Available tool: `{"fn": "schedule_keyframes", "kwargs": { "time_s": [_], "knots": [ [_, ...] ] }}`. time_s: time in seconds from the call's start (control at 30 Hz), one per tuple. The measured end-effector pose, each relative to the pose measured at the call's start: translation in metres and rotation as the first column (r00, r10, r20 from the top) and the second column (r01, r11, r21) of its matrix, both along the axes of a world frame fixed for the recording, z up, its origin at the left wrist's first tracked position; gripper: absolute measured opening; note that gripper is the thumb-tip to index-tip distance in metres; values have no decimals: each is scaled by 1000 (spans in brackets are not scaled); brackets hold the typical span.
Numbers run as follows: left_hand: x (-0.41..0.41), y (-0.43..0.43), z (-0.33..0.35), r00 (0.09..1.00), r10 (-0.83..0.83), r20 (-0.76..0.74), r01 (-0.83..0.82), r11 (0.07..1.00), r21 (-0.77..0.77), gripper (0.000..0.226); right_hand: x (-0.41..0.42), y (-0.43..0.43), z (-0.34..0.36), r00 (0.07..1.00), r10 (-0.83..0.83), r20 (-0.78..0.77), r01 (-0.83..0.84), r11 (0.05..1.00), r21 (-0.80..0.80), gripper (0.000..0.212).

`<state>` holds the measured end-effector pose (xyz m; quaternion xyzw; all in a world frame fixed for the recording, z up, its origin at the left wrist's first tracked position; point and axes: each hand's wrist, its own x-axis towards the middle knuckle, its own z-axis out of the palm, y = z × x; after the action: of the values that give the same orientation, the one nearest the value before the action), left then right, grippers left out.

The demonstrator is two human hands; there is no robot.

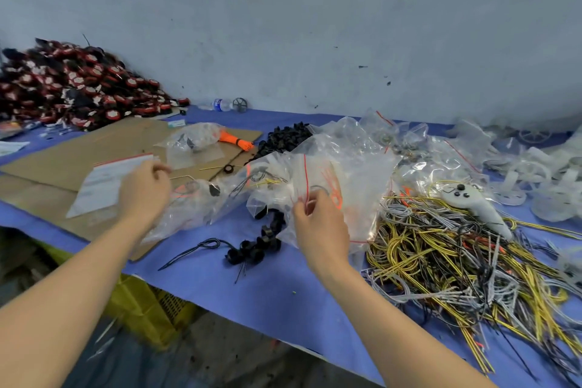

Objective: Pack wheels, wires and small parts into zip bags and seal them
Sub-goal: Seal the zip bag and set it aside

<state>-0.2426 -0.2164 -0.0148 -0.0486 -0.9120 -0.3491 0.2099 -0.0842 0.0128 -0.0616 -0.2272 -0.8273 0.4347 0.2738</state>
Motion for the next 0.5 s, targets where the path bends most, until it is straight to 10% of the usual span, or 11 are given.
{"fn": "schedule_keyframes", "kwargs": {
  "time_s": [0.1, 0.2, 0.5],
  "knots": [
    [51, 75, 13, 787, -576, 222, 532, 815, 231, 25, -5, -3, 1, 999, -12, -32, 12, 1000, 1, 9],
    [86, 139, 3, 591, -697, 408, 684, 700, 205, 58, -3, -4, -1, 998, 64, -3, -64, 998, -23, 7],
    [-13, 132, 53, 940, -263, 216, 172, 915, 364, 28, 22, 50, 11, 993, 112, -26, -111, 993, 44, 22]
  ]
}}
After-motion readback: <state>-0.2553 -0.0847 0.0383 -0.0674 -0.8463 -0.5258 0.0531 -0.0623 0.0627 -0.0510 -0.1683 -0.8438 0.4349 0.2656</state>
